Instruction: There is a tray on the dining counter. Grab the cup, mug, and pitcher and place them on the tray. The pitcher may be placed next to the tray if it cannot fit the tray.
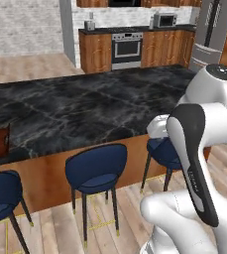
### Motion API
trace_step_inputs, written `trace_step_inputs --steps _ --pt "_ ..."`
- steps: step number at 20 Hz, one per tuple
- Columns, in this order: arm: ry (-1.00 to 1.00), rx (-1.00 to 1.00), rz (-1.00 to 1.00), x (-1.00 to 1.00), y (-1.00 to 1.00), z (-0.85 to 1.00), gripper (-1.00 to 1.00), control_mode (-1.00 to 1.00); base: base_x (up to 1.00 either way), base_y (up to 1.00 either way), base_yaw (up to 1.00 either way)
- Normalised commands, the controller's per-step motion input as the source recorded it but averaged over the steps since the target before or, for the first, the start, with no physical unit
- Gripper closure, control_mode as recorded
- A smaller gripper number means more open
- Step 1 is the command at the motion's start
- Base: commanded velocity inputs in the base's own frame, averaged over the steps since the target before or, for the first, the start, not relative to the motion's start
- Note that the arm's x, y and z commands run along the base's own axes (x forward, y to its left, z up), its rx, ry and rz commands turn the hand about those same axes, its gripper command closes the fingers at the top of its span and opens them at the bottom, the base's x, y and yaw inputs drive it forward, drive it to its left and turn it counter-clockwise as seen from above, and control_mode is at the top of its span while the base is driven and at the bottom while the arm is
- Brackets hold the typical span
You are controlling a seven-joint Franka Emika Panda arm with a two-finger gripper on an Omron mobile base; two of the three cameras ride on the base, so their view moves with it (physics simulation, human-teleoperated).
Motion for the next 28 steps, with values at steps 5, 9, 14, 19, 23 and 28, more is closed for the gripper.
trace_step_inputs --steps 5,9,14,19,23,28 --pt "0.00 0.00 0.00 0.00 0.00 0.00 -1.00 1.00 0.01 -1.00 -0.03" --pt "0.00 0.00 0.00 0.00 0.00 0.00 -1.00 1.00 0.12 -1.00 0.00" --pt "0.00 0.00 0.00 0.00 0.00 0.00 -1.00 1.00 0.23 -1.00 0.00" --pt "0.00 0.00 0.00 0.00 0.00 0.00 -1.00 1.00 0.29 -1.00 0.03" --pt "0.00 0.00 0.00 0.00 0.00 0.00 -1.00 1.00 0.39 -1.00 0.07" --pt "0.00 0.00 0.00 0.00 0.00 0.00 -1.00 1.00 0.42 -1.00 0.07"
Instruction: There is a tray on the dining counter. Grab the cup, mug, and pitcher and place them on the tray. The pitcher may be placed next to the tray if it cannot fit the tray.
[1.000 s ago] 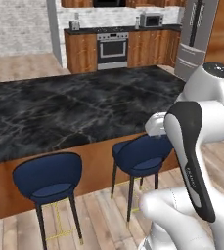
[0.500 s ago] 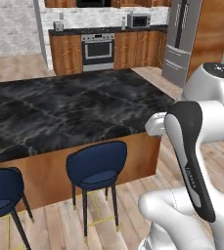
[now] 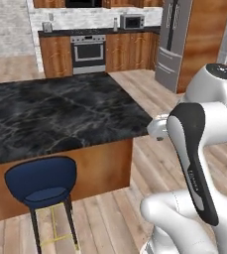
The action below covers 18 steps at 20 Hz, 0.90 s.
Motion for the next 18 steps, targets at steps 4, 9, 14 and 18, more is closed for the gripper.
trace_step_inputs --steps 4,9,14,18 --pt "0.00 0.00 0.00 0.00 0.00 0.00 -1.00 1.00 0.43 -1.00 0.08" --pt "0.00 0.00 0.00 0.00 0.00 0.00 -1.00 1.00 0.62 -1.00 0.07" --pt "0.00 0.00 0.00 0.00 0.00 0.00 -1.00 1.00 0.71 -1.00 0.07" --pt "0.00 0.00 0.00 0.00 0.00 0.00 -1.00 1.00 0.84 -1.00 0.05"
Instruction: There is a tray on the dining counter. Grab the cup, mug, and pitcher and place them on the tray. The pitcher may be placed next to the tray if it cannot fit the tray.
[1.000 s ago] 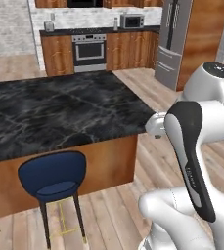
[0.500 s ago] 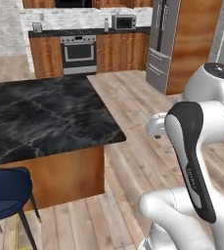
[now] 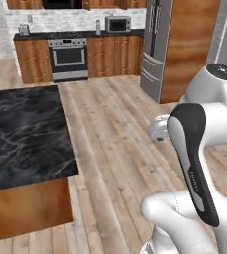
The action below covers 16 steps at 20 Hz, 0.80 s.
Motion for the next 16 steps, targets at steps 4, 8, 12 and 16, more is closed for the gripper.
trace_step_inputs --steps 4,8,12,16 --pt "0.00 0.00 0.00 0.00 0.00 0.00 -1.00 1.00 0.97 -1.00 0.04" --pt "0.00 0.00 0.00 0.00 0.00 0.00 -1.00 1.00 1.00 -1.00 0.09" --pt "0.00 0.00 0.00 0.00 0.00 0.00 -1.00 1.00 1.00 -0.85 0.08" --pt "0.00 0.00 0.00 0.00 0.00 0.00 -1.00 1.00 1.00 -0.40 0.07"
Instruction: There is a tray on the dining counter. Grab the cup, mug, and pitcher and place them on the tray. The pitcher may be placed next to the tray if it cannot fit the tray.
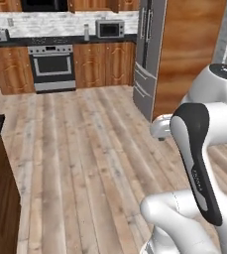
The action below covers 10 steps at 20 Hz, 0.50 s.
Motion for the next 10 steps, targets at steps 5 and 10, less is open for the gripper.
trace_step_inputs --steps 5,10 --pt "0.00 0.00 0.00 0.00 0.00 0.00 -1.00 1.00 1.00 -0.05 0.05" --pt "0.00 0.00 0.00 0.00 0.00 0.00 -1.00 1.00 1.00 0.00 0.00"
